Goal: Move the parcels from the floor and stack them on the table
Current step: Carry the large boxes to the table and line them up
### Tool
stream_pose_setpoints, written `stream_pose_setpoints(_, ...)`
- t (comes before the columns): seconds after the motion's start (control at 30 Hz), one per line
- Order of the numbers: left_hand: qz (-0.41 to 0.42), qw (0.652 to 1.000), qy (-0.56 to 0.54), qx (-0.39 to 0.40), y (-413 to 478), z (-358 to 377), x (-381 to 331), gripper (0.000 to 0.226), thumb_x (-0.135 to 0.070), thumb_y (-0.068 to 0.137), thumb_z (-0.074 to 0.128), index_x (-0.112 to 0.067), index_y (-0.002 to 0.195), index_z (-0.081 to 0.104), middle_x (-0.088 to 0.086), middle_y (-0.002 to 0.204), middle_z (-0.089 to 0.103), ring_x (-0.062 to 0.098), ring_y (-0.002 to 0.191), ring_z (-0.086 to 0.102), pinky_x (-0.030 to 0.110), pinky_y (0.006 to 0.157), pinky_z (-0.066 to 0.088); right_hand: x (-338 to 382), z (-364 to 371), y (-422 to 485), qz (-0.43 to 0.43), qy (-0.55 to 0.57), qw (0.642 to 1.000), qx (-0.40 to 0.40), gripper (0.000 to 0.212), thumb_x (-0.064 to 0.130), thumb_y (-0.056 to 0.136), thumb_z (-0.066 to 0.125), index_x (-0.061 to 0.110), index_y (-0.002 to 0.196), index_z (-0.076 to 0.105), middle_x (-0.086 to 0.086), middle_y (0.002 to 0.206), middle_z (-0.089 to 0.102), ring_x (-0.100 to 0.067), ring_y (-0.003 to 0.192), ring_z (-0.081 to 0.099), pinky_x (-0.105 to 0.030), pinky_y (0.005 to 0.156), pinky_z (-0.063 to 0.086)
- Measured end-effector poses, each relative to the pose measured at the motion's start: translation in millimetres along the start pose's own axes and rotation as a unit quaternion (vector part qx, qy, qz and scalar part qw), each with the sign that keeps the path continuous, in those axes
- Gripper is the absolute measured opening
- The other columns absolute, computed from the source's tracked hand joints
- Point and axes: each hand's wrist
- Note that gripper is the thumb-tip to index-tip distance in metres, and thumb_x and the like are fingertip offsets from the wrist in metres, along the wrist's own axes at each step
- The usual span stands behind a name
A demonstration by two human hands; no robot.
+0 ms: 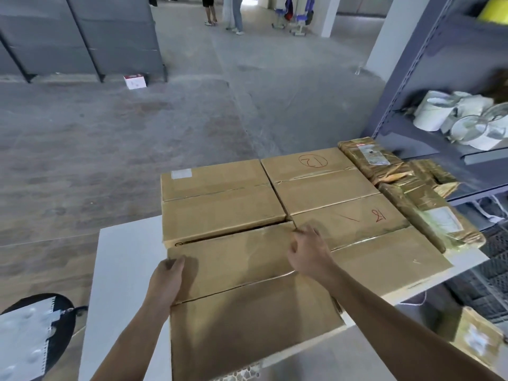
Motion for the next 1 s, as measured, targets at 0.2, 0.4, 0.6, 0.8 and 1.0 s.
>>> stream_pose_setpoints(0.2,-0.017,0.999,-0.036,-0.020,-5.6,-2.1,4.1,0.049,-0.037,0.098,0.044,-0.011,0.139,0.044,0.010,0.135,0.051,0.031,0.120,0.048,0.042,0.100,0.038,-6.4,-8.2,0.2,0.029,0.161,0.985,0.047,0.033,0.023,0.083,0.045,0.005,0.098,0.067,-0.009,0.107,0.059,-0.030,0.102,0.055,-0.033,0.085,0.046)
stream_pose_setpoints(0.4,-0.032,0.994,-0.097,-0.029,3.3,-6.1,-9.7,0.042,-0.032,0.096,0.051,-0.012,0.133,0.050,0.007,0.128,0.056,0.028,0.113,0.053,0.041,0.099,0.043,-11.9,-11.9,9.0,0.040,0.239,0.969,0.042,0.045,0.019,0.087,0.050,0.017,0.132,0.059,-0.001,0.128,0.057,-0.021,0.096,0.061,-0.027,0.076,0.047)
stream_pose_setpoints(0.6,-0.019,0.994,-0.104,-0.020,-1.9,-7.1,-4.8,0.043,-0.043,0.092,0.051,-0.017,0.126,0.053,0.004,0.118,0.060,0.026,0.105,0.058,0.040,0.090,0.048,-3.0,1.4,11.6,-0.047,0.013,0.999,0.003,0.026,0.019,0.089,0.045,0.012,0.104,0.066,-0.006,0.126,0.048,-0.030,0.118,0.044,-0.038,0.097,0.042)
stream_pose_setpoints(0.8,-0.015,0.996,-0.088,-0.018,-12.3,-10.8,20.8,0.055,-0.058,0.082,0.056,-0.024,0.125,0.056,0.002,0.119,0.063,0.024,0.104,0.060,0.041,0.094,0.047,-31.7,16.4,6.7,-0.027,-0.022,0.998,-0.048,0.050,0.040,0.095,0.037,0.019,0.141,0.041,-0.005,0.155,0.027,-0.022,0.146,0.014,-0.045,0.119,0.010)
stream_pose_setpoints(1.0,0.008,0.998,-0.040,-0.038,-24.4,4.3,17.6,0.049,-0.038,0.098,0.043,-0.012,0.138,0.042,0.011,0.135,0.051,0.032,0.120,0.048,0.036,0.090,0.034,-23.1,26.8,9.3,-0.019,-0.037,0.998,-0.045,0.056,0.038,0.099,0.033,0.007,0.146,0.030,-0.011,0.157,0.021,-0.025,0.146,0.009,-0.042,0.119,0.006)
Point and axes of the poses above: each hand's wrist, its own y-axis towards the middle knuckle, its own z-axis out of the palm, x = y × z
